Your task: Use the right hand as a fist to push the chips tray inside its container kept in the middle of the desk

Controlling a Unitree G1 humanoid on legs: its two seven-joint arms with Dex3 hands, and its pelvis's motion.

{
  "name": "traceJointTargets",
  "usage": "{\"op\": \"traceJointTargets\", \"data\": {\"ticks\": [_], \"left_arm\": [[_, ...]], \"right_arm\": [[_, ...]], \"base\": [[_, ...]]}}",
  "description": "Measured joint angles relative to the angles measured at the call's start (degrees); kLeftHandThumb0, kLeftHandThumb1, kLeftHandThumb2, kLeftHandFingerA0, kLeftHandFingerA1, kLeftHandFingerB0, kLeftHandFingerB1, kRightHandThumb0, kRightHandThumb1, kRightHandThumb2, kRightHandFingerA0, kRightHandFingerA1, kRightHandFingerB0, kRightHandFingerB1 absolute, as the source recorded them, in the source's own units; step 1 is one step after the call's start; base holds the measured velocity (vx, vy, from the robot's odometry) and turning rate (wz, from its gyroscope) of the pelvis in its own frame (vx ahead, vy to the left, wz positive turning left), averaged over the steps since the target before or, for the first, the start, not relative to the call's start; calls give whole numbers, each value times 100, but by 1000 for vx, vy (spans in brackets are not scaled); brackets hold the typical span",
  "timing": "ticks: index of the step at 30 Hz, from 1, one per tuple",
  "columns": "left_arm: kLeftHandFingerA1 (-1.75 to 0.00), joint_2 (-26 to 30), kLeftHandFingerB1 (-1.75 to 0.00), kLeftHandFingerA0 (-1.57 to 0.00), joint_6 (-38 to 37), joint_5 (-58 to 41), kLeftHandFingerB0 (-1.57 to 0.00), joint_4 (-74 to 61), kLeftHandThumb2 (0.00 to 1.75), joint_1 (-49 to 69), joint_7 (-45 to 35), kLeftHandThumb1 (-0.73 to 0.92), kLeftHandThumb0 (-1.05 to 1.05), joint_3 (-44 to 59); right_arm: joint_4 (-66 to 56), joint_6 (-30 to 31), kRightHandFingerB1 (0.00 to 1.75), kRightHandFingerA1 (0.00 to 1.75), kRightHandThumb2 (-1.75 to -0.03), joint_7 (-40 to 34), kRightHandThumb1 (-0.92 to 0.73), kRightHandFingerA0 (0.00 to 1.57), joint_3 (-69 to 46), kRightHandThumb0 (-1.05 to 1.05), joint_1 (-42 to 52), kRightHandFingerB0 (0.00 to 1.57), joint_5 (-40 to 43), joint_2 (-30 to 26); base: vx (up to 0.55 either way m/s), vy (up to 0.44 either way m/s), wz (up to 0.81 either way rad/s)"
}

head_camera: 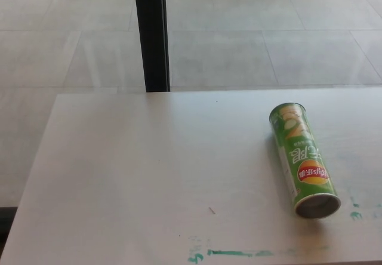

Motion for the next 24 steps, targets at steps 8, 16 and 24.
{"op": "traceJointTargets", "data": {"ticks": [8,16,24], "left_arm": [[-57,-8,-46,-51,0,-2,-38,1,69,76,0,92,-74,-3],[-59,-12,-49,-50,0,-4,-41,6,69,145,-1,92,-72,-3],[-60,-13,-43,-46,-1,-12,-28,6,71,180,-1,92,-74,3]], "right_arm": [[1495,-139,55,121,-61,-397,-67,79,-901,-57,-301,65,405,442],[3173,-258,60,120,-64,-860,-79,77,-1837,-61,-603,49,798,564],[4683,-288,56,72,-65,-1340,-86,40,-2864,-61,-845,22,1279,590]], "base": [[0,0,0],[0,0,0],[0,0,0]]}}
